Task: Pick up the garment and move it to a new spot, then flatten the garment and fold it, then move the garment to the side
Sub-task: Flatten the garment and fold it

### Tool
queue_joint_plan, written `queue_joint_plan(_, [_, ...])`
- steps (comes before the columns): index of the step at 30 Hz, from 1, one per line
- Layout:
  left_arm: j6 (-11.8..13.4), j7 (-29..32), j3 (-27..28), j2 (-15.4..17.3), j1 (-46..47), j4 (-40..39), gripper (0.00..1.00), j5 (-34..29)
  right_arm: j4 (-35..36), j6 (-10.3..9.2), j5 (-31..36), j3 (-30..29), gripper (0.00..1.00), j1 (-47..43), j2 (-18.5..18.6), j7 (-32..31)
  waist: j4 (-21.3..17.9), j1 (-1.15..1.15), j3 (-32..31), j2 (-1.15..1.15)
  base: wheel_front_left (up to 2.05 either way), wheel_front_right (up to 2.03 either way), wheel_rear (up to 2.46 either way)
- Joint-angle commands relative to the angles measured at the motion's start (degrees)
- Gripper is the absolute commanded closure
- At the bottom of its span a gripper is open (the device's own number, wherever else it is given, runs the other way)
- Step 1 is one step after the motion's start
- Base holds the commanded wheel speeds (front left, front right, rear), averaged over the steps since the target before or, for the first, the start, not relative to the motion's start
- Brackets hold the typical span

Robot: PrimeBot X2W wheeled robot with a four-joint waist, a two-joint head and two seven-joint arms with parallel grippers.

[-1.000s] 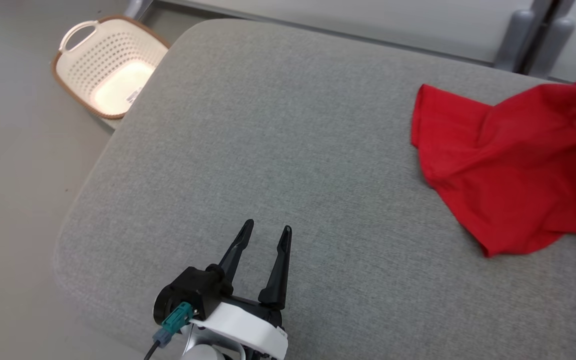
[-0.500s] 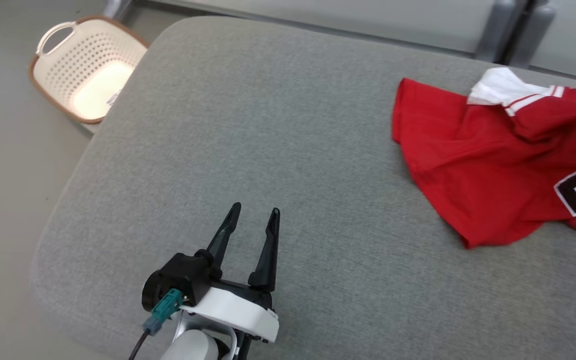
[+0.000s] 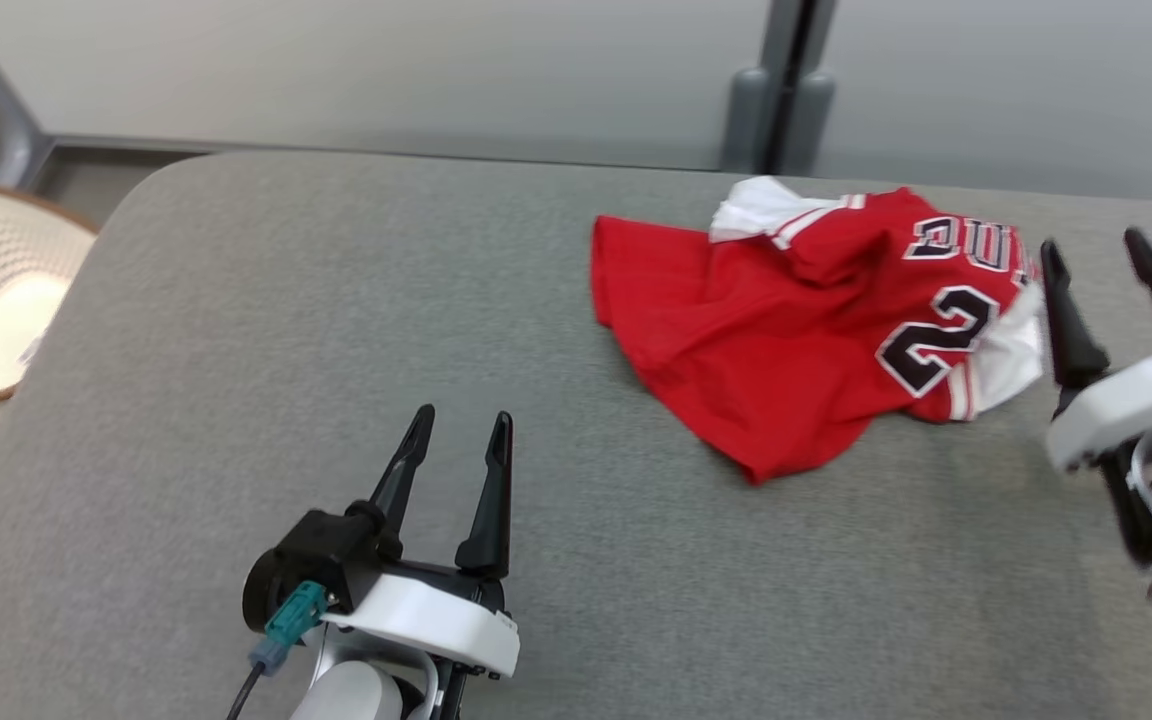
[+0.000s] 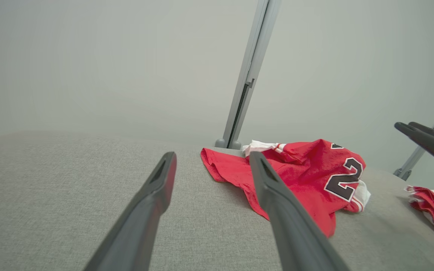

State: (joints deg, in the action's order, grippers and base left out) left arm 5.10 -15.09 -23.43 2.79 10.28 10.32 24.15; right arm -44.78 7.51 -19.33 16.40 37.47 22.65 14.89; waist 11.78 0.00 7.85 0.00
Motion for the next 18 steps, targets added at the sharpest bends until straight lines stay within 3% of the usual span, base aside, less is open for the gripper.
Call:
queue_joint_plan(1, [-0.3, -0.1, 0.6, 0.2, -0.9, 0.4, 0.0, -0.6, 3.9, -0.04, 0.2, -2.2, 0.0, -5.2, -1.6, 0.4, -4.5, 0.0, -2.6, 0.0, 0.0, 0.0, 0.0])
queue_joint_plan(7, [-0.5, -0.1, 1.0, 0.3, -2.2, 1.6, 0.0, -0.3, 14.3, -0.03, 3.2, -9.9, 0.0, -18.7, -7.9, 0.4, -8.3, 0.0, -3.7, 0.0, 0.0, 0.0, 0.0])
queue_joint_plan(13, [-0.9, -0.1, 1.3, 0.2, -2.6, 2.4, 0.0, -0.6, 18.1, -0.03, 6.0, -13.1, 0.0, -24.1, -11.6, 0.4, -10.3, 0.0, -3.6, 0.0, 0.0, 0.0, 0.0])
queue_joint_plan(18, [-1.1, -0.1, 1.2, 0.2, -1.6, 2.5, 0.0, -0.8, 19.1, -0.03, 7.6, -14.3, 0.0, -24.5, -12.7, -0.1, -10.5, 0.0, -2.9, 0.0, 0.0, 0.0, 0.0])
